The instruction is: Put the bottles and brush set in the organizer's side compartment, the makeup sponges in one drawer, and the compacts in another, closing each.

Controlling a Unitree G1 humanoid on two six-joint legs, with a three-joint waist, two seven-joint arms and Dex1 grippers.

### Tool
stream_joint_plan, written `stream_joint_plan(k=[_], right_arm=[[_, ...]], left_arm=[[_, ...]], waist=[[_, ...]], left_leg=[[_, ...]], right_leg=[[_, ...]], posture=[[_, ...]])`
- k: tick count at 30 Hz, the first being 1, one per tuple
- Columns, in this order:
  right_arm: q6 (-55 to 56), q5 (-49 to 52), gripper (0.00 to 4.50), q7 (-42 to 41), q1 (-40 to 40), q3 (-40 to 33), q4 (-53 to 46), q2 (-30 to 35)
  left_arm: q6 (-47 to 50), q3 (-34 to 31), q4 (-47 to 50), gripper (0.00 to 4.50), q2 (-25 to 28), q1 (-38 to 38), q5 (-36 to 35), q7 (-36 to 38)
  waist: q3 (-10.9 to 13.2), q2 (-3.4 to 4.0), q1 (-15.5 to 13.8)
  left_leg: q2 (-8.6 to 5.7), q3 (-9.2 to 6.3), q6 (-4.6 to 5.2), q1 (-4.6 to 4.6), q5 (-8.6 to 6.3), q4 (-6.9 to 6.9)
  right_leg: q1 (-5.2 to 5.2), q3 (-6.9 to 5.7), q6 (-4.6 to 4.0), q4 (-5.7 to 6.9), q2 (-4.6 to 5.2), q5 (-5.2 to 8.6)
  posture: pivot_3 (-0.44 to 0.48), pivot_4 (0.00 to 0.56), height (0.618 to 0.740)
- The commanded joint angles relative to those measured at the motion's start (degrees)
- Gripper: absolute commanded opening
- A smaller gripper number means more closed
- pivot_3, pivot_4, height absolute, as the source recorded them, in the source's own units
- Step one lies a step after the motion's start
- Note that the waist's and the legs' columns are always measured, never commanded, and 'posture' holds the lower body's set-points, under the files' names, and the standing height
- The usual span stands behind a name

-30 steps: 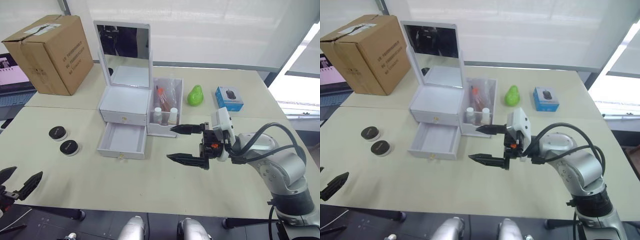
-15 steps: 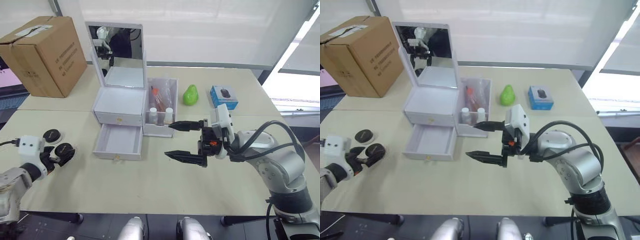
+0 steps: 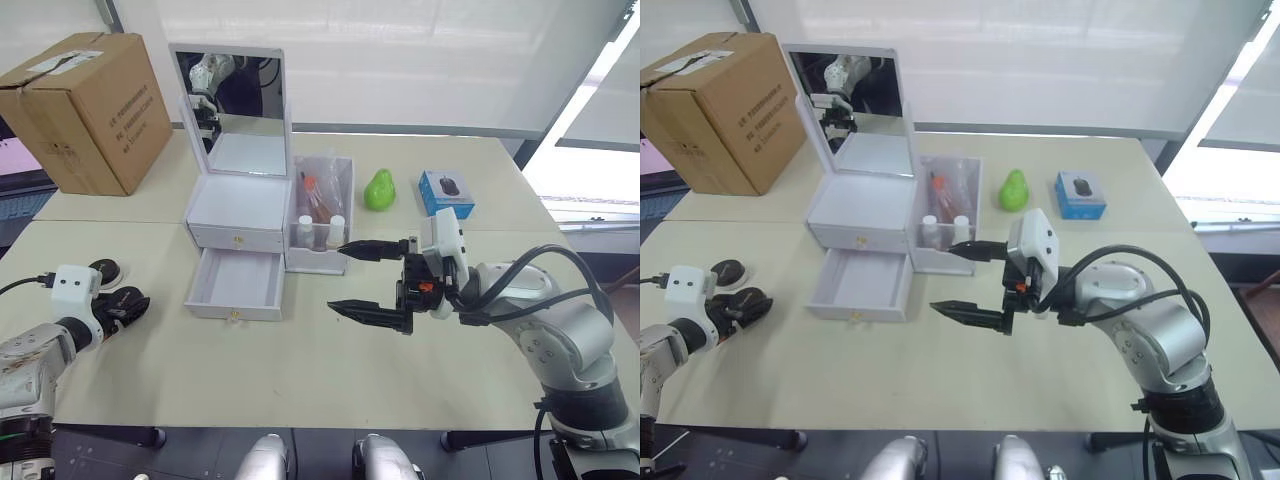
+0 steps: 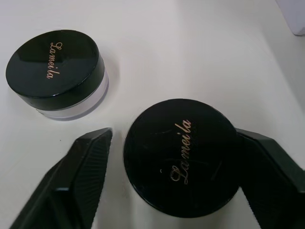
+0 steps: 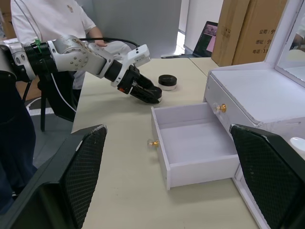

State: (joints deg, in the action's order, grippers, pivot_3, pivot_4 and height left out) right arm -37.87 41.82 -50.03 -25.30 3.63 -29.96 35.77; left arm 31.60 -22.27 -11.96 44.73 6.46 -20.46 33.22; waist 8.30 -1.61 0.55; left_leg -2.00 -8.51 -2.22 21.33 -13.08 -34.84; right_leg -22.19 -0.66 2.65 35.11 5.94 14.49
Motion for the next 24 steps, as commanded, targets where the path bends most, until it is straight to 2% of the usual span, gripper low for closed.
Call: stream_joint_plan(k=[1,5,9,14,18,24], right_arm=[[0.2,0.9,4.5,0.0,-0.1,-1.5,-1.8,0.5],[0.3,0.7,4.5,0.1,-0.1,-1.4,-1.7,0.5],[0.4,0.5,4.5,0.4,0.1,-1.3,-1.8,0.6],[-0.2,0.7,4.5,1.3,0.9,-1.7,-2.5,1.1],[-0.2,0.4,4.5,2.1,1.7,-1.6,-3.1,1.2],[-0.3,0.5,4.5,4.2,2.7,-1.6,-4.5,0.9]], left_arm=[[0.8,-0.3,2.2,2.92,-0.2,0.3,-0.6,0.5],[1.5,-0.8,2.6,2.92,-0.6,0.3,-0.6,0.0],[-2.9,-3.8,4.4,2.92,-0.6,0.9,-1.4,0.5],[-6.7,-7.9,13.0,2.92,-0.3,3.6,-10.5,9.6],[-4.8,-3.2,18.3,2.92,1.5,3.1,-14.8,19.5],[-7.8,7.2,12.9,2.92,3.8,5.6,-8.4,25.4]], waist=[[0.0,0.0,0.0],[0.0,0.0,0.0],[0.0,-0.02,0.0],[0.1,-0.31,-0.4],[0.1,-0.26,-0.4],[0.1,-0.14,-0.2]], left_leg=[[-0.01,0.01,0.0,0.0,0.0,0.0],[-0.02,0.03,0.0,0.0,0.0,0.0],[-0.02,0.04,0.0,0.0,0.0,0.0],[0.02,0.04,0.0,0.04,0.0,-0.02],[-0.03,0.23,0.0,0.05,0.0,-0.02],[0.04,0.54,0.05,0.01,0.03,-0.01]], right_leg=[[0.0,0.0,0.01,0.0,0.02,0.0],[0.0,0.0,0.01,0.01,0.04,-0.01],[0.0,0.0,0.03,0.01,0.05,-0.02],[-0.01,-0.03,-0.01,-0.01,0.05,-0.05],[0.02,0.03,-0.01,-0.05,0.16,-0.08],[0.06,0.19,-0.02,0.01,0.09,-0.11]], posture=[[0.0,0.15,0.733],[0.0,0.15,0.733],[0.0,0.15,0.733],[0.0,0.15,0.733],[0.0,0.15,0.733],[0.0,0.15,0.733]])
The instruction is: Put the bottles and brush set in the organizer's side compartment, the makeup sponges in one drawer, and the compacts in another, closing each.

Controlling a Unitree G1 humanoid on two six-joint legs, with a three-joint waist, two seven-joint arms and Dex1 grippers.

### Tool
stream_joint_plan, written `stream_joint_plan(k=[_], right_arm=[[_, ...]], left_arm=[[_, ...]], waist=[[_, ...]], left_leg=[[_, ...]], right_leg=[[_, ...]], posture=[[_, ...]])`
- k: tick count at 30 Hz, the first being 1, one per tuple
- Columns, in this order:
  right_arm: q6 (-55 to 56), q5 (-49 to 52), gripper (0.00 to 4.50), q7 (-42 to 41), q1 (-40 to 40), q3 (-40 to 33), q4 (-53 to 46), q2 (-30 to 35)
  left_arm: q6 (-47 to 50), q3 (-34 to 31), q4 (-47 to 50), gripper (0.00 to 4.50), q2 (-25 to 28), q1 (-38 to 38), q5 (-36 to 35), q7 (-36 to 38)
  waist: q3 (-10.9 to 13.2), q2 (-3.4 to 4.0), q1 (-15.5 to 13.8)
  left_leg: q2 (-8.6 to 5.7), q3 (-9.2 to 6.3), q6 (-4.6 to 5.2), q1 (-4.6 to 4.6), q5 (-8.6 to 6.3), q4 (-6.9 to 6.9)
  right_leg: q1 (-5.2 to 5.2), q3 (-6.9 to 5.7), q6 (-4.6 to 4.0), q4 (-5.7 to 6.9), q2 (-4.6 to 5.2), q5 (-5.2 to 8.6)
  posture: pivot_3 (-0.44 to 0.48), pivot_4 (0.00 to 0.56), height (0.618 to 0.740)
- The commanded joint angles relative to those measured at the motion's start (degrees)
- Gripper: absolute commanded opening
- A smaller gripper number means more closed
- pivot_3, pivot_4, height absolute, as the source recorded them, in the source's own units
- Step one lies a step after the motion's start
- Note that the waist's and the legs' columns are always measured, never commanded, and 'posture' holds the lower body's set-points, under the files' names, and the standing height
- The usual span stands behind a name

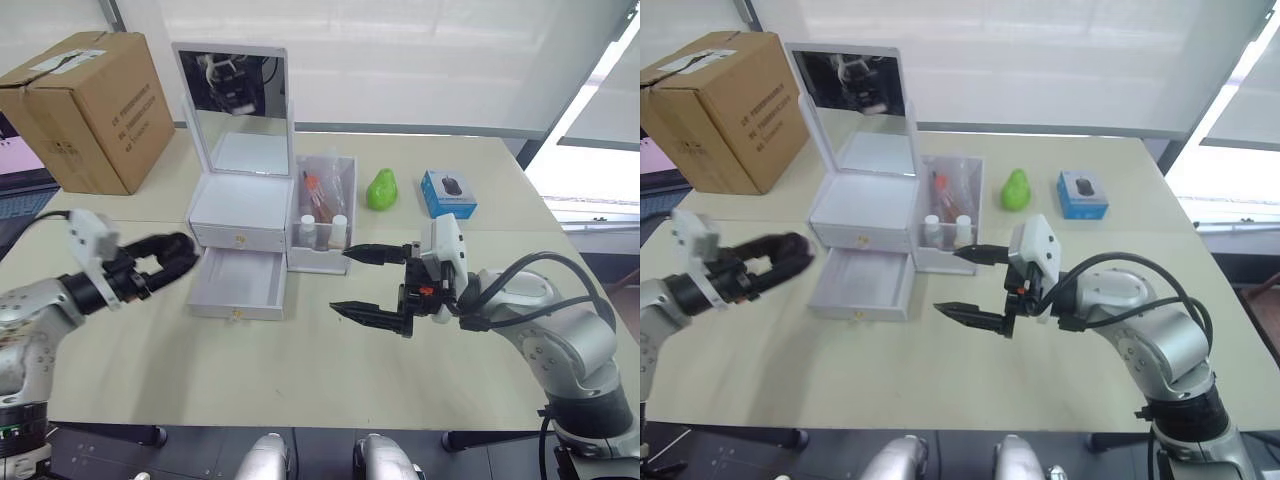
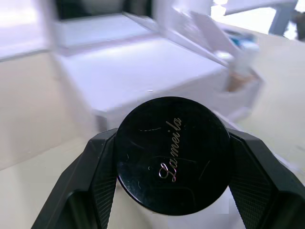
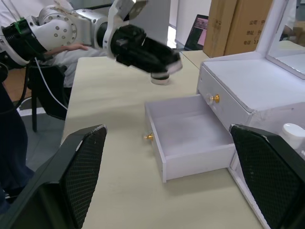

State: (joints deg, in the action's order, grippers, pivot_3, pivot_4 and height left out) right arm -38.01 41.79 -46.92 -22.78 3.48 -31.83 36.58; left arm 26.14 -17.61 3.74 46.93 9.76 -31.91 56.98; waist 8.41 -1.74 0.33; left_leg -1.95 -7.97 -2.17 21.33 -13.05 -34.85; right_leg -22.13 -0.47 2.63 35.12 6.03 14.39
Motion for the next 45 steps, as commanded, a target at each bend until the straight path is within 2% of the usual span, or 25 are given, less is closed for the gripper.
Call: stream_joint_plan(k=[1,9,34,45], right_arm=[[-0.2,0.7,4.5,1.4,0.4,-1.5,-2.9,0.1],[-0.8,1.0,4.5,4.1,2.4,-2.2,-5.1,0.2],[-1.3,1.4,4.5,6.0,3.3,-2.6,-6.1,0.3],[-1.4,1.4,4.5,6.2,3.4,-2.5,-6.1,0.2]], left_arm=[[-3.2,3.6,-4.1,2.92,1.7,3.0,4.1,2.3],[-4.8,8.2,-9.1,2.92,1.1,8.6,7.2,5.1],[-0.8,9.8,-6.2,2.92,1.9,5.6,9.6,5.2],[-0.7,10.2,-7.7,2.92,0.5,9.0,9.9,3.7]], waist=[[0.0,-0.02,0.1],[0.0,-0.07,0.2],[0.0,-0.07,0.4],[0.0,-0.09,0.3]], left_leg=[[0.02,0.0,0.03,0.0,0.02,-0.01],[0.04,0.02,0.06,0.02,0.04,-0.04],[0.1,0.15,0.14,0.0,0.08,-0.06],[0.11,0.16,0.15,0.0,0.09,-0.1]], right_leg=[[-0.01,0.0,0.0,0.0,-0.03,0.0],[-0.01,0.01,0.03,-0.02,-0.05,-0.02],[0.0,0.1,0.06,0.01,-0.08,-0.03],[0.0,0.11,0.08,0.0,-0.1,-0.05]], posture=[[0.0,0.15,0.733],[0.0,0.15,0.733],[0.0,0.15,0.733],[0.0,0.15,0.733]])
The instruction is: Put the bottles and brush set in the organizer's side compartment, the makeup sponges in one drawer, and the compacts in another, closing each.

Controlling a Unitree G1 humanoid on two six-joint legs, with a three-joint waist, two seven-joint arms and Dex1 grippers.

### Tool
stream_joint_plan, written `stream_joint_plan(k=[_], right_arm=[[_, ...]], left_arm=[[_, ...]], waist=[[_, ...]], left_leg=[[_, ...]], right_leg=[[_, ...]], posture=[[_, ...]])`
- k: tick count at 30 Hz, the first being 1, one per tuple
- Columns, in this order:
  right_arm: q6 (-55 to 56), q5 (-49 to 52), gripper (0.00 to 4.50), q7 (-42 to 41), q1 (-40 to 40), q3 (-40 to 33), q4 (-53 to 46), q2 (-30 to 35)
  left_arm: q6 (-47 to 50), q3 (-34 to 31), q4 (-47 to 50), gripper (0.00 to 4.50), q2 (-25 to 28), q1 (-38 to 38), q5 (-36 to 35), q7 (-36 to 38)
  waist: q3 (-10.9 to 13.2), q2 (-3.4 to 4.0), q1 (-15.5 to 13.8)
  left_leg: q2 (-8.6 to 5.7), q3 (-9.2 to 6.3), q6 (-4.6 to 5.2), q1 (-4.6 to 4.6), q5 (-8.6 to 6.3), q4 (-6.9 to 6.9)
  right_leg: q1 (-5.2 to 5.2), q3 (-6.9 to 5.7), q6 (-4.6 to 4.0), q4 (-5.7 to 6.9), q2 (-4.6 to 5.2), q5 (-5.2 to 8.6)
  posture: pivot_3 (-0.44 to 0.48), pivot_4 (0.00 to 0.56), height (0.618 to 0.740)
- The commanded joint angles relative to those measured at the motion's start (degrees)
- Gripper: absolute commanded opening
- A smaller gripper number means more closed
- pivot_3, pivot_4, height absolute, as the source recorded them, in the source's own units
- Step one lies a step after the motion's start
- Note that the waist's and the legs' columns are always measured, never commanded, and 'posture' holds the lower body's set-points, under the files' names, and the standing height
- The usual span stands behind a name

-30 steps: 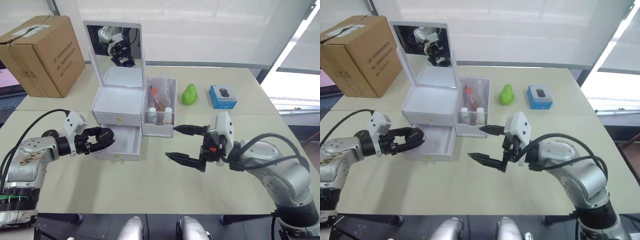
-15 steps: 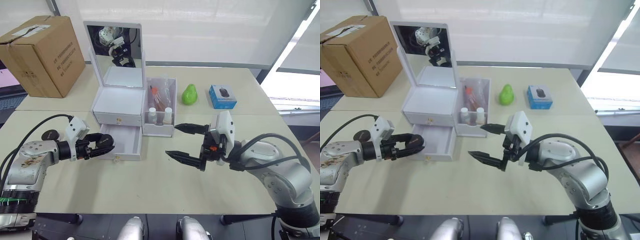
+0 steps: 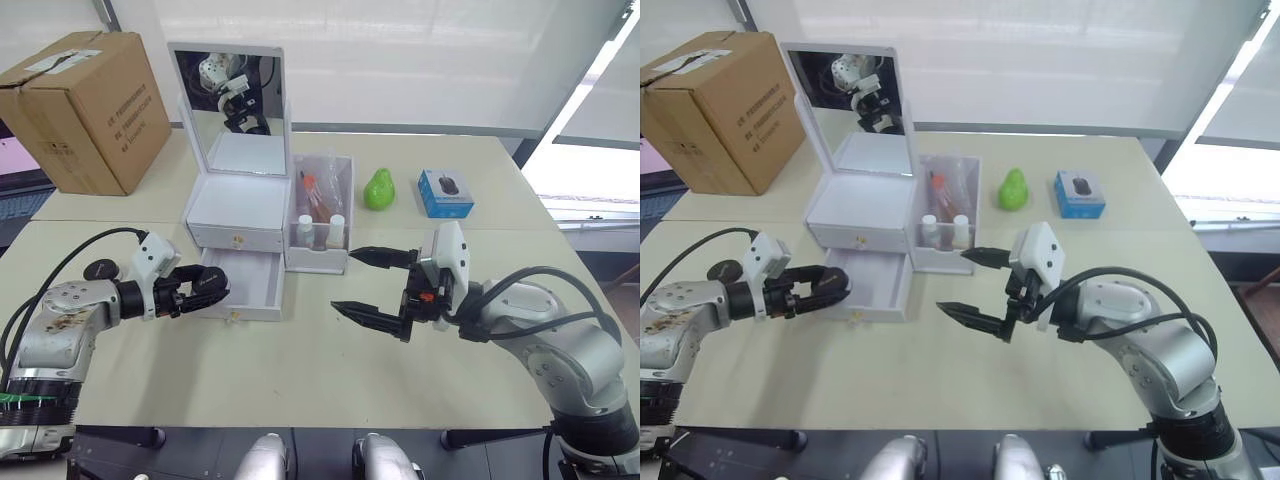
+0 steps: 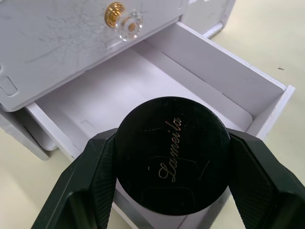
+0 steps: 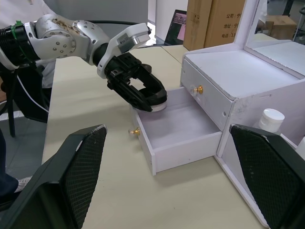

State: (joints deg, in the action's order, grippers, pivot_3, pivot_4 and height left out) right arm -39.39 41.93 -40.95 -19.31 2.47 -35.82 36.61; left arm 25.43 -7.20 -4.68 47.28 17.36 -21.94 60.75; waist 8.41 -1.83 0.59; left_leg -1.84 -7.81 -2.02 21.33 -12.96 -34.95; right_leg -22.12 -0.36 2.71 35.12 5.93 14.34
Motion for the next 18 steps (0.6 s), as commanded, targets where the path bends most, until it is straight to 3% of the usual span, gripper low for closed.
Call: stream_joint_plan(k=[1,14,18], right_arm=[[0.0,1.2,4.5,0.2,-0.1,-1.5,-2.1,0.1],[0.2,0.9,4.5,0.6,0.0,-1.3,-2.2,0.0],[0.3,0.8,4.5,0.7,0.0,-1.3,-2.2,0.0]], left_arm=[[0.1,-0.1,0.5,2.92,0.1,1.6,-0.1,0.0],[0.6,0.3,0.1,2.92,0.5,1.0,0.1,0.6],[0.1,0.0,-0.6,4.2,0.5,1.1,0.4,0.5]], waist=[[0.0,-0.01,0.1],[0.0,-0.03,0.1],[0.0,-0.04,0.1]], left_leg=[[0.0,0.01,0.01,0.0,0.0,-0.01],[0.42,0.35,0.09,-0.08,0.05,-0.08],[0.53,0.51,0.09,-0.16,0.05,-0.08]], right_leg=[[0.01,0.0,0.0,0.0,0.0,0.0],[0.05,0.49,-0.02,0.04,-0.52,-0.05],[0.04,0.64,-0.04,0.04,-0.63,-0.06]], posture=[[0.0,0.15,0.733],[0.0,0.15,0.733],[0.0,0.15,0.733]])
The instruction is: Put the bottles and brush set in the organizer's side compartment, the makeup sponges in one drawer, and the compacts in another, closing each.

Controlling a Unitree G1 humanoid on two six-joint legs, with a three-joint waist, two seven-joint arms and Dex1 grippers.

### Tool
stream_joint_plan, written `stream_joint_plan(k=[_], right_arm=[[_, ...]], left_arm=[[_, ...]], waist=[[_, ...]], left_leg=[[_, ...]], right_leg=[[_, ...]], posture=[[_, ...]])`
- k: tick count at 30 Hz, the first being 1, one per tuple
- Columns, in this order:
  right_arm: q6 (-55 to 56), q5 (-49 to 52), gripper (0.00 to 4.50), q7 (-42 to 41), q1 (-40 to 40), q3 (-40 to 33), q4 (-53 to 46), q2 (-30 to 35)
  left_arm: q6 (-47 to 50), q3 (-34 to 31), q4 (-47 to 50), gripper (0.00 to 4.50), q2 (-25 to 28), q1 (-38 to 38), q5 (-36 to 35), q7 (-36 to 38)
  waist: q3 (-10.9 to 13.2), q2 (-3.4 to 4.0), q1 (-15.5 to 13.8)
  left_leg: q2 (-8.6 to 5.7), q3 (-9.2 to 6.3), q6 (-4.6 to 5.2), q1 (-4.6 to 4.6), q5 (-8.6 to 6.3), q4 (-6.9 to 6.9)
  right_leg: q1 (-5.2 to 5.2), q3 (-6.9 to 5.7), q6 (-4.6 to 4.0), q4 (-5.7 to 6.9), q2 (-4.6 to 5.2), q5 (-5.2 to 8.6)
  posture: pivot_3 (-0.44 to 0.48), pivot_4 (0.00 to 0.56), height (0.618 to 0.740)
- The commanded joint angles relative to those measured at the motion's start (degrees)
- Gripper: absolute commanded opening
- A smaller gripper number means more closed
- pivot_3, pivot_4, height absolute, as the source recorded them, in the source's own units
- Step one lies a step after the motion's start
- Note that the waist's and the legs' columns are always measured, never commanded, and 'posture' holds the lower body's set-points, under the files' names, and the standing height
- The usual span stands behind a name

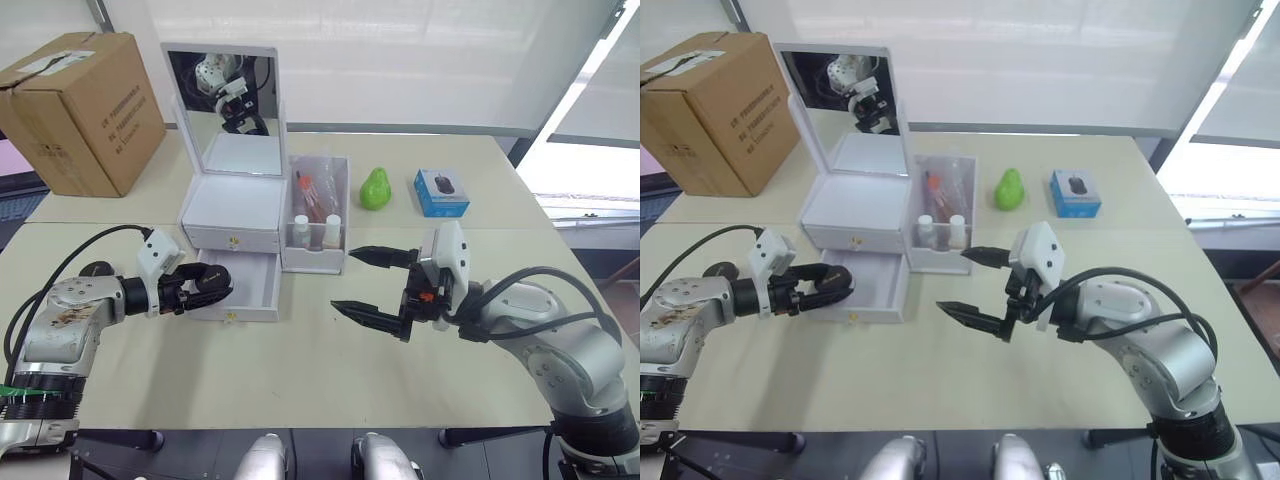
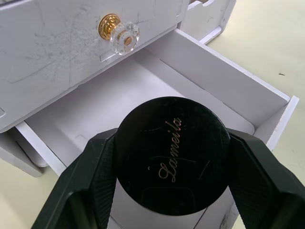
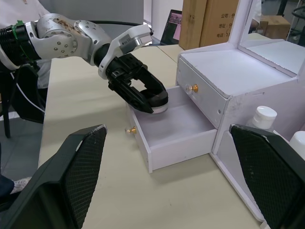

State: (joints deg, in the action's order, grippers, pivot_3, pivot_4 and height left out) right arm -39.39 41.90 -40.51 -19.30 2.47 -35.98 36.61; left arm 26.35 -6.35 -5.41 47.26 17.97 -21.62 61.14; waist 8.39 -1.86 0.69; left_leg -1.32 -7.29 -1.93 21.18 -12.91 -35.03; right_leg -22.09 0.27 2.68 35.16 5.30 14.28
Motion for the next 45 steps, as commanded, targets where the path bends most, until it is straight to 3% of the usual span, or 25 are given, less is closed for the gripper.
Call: stream_joint_plan(k=[1,10,14,20,27,32,39,42,45], right_arm=[[0.3,0.9,4.5,0.3,0.1,-1.3,-2.1,0.0],[0.4,0.7,4.5,0.5,0.8,-2.2,-2.0,0.5],[2.1,-0.7,4.5,1.6,4.9,-8.5,-0.3,1.9],[11.2,-5.7,4.5,-2.6,20.0,-24.3,6.8,5.0],[25.3,-13.9,4.5,-8.2,31.5,-34.0,22.8,5.6],[29.3,-14.7,4.5,-8.7,32.4,-36.4,29.2,5.2],[29.6,-14.4,4.5,-8.2,30.8,-36.5,32.3,5.7],[26.0,-14.0,4.5,-7.0,27.8,-33.6,30.4,6.2],[21.6,-12.4,4.5,-6.0,23.7,-30.1,26.2,6.3]], left_arm=[[-0.6,-1.2,-0.1,4.47,0.7,0.6,-0.2,0.1],[1.1,-7.0,1.1,4.47,2.2,0.2,-4.2,0.8],[5.3,-18.9,1.0,4.47,4.9,-3.1,-10.0,0.2],[-6.9,-32.0,-21.6,4.47,15.2,-12.5,-2.9,-0.2],[-25.1,-36.3,-45.2,4.47,20.4,-17.0,2.3,-5.6],[-31.6,-37.6,-52.5,4.47,20.8,-19.2,2.1,-7.3],[-33.0,-38.5,-52.6,4.47,19.9,-20.2,0.3,-6.3],[-31.5,-38.3,-47.2,4.47,17.5,-20.4,-1.2,-5.0],[-27.3,-37.7,-35.8,4.47,13.2,-21.9,-3.4,-5.4]], waist=[[0.0,0.0,0.0],[0.0,-0.02,0.0],[0.0,-0.11,0.1],[0.0,-0.11,0.1],[-0.1,-0.24,-0.7],[-0.1,-0.24,-1.0],[-0.1,-0.3,-0.9],[-0.1,-0.3,-0.8],[-0.1,-0.28,-0.8]], left_leg=[[0.03,0.05,0.0,-0.01,0.0,0.0],[0.18,0.25,0.0,-0.06,0.0,0.0],[0.22,0.32,0.0,-0.05,0.0,-0.02],[0.29,0.67,0.01,-0.18,0.0,0.08],[0.7,1.49,-0.02,-0.14,-0.03,0.12],[1.44,2.81,-0.02,-0.1,-0.04,0.19],[2.35,4.39,-0.03,-0.1,-0.04,0.17],[2.38,4.5,-0.03,-0.11,-0.04,0.17],[2.42,4.54,-0.02,-0.1,-0.03,0.18]], right_leg=[[0.0,0.02,0.0,0.0,-0.01,0.0],[-0.05,0.19,-0.08,0.01,-0.12,-0.05],[-0.05,0.21,-0.07,-0.01,-0.11,-0.05],[-0.07,0.35,-0.12,-0.03,-0.11,-0.03],[-0.17,0.32,-0.49,-0.17,0.23,0.19],[-0.19,0.27,-0.49,-0.14,0.36,0.19],[-0.18,0.17,-0.49,-0.15,0.27,0.2],[-0.18,0.21,-0.5,-0.14,0.27,0.19],[-0.17,0.21,-0.55,-0.13,0.28,0.15]], posture=[[0.0,0.15,0.733],[0.0,0.15,0.733],[0.0,0.15,0.733],[0.0,0.15,0.733],[0.0,0.15,0.733],[0.0,0.15,0.733],[0.0,0.15,0.733],[0.0,0.15,0.733],[0.0,0.15,0.733]])
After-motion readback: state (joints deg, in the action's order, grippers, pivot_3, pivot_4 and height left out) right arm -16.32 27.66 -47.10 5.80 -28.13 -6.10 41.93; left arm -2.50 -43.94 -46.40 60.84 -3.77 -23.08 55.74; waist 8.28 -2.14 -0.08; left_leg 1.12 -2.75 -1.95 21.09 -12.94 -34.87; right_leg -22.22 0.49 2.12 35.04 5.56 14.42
